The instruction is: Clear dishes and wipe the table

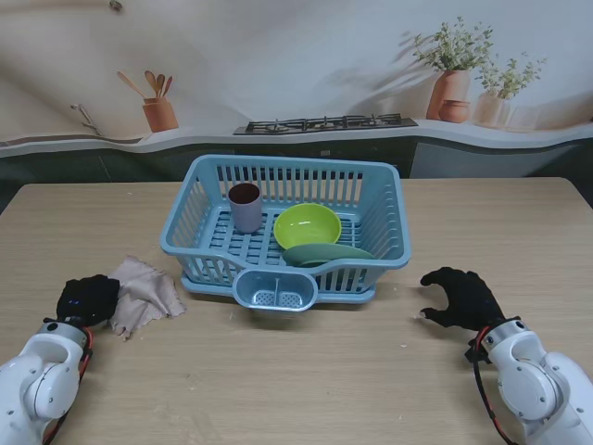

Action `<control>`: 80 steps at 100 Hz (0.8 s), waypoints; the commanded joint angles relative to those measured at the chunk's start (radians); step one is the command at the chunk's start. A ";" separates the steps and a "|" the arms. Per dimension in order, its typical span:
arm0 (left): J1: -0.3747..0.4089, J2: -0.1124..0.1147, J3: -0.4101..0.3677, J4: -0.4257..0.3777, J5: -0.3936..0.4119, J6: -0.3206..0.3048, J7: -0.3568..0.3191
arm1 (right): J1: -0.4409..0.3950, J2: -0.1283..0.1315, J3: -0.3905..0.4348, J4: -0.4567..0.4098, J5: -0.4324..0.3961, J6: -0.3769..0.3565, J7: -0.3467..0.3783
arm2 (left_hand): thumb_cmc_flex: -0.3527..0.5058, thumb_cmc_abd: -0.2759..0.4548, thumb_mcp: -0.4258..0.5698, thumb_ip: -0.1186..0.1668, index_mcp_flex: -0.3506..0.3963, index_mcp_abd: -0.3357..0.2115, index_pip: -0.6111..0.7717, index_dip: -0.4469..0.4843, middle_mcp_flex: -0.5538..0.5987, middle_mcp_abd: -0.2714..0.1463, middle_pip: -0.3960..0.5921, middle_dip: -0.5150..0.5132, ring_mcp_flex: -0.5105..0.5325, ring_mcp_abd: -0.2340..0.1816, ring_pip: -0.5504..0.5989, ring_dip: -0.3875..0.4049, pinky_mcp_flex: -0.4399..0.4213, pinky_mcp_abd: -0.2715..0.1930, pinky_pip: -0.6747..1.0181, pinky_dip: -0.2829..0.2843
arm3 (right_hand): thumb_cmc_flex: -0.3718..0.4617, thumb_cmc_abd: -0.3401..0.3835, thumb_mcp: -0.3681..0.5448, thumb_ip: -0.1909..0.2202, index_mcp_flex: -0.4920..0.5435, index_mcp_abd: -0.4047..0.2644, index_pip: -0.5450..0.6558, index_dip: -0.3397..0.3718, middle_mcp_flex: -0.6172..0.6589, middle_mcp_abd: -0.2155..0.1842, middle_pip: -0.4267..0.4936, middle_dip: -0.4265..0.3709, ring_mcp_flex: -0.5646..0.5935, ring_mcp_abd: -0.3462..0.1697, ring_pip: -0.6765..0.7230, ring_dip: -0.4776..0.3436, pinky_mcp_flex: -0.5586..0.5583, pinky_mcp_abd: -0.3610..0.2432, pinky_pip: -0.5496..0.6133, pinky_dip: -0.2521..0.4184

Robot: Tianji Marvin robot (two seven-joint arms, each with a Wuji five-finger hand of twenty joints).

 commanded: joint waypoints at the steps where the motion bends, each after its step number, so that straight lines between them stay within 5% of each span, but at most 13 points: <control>1: 0.062 -0.004 -0.014 -0.001 0.009 0.011 0.002 | -0.007 0.000 0.001 -0.001 -0.001 -0.004 0.011 | 0.084 0.029 0.024 0.019 0.053 -0.069 0.019 0.004 -0.012 -0.011 0.022 -0.025 -0.010 0.032 0.021 -0.004 0.005 0.053 0.001 0.004 | 0.009 0.014 -0.004 0.021 0.001 0.002 -0.005 0.010 -0.002 0.003 -0.014 -0.012 -0.002 0.005 0.004 -0.004 -0.013 -0.019 -0.003 0.005; 41: 0.300 -0.026 -0.149 -0.097 0.064 0.045 0.146 | -0.002 0.001 -0.004 -0.001 0.009 -0.006 0.030 | 0.092 0.033 0.018 0.021 0.052 -0.061 0.020 0.004 -0.012 -0.002 0.016 -0.018 -0.016 0.040 0.018 -0.002 0.002 0.053 -0.004 0.009 | 0.010 0.014 -0.004 0.021 0.000 0.003 -0.005 0.010 -0.002 0.003 -0.014 -0.012 -0.002 0.008 0.005 -0.003 -0.013 -0.019 -0.002 0.005; 80: 0.197 -0.021 -0.087 -0.043 0.029 0.026 0.126 | 0.004 0.002 -0.007 0.002 0.008 -0.009 0.029 | 0.091 0.037 0.010 0.022 0.050 -0.065 0.017 0.002 -0.015 -0.004 0.013 -0.014 -0.015 0.034 0.019 0.000 0.003 0.053 -0.006 0.014 | 0.009 0.013 -0.003 0.021 0.001 0.003 -0.005 0.010 -0.002 0.002 -0.014 -0.012 -0.001 0.006 0.005 -0.004 -0.013 -0.019 -0.002 0.005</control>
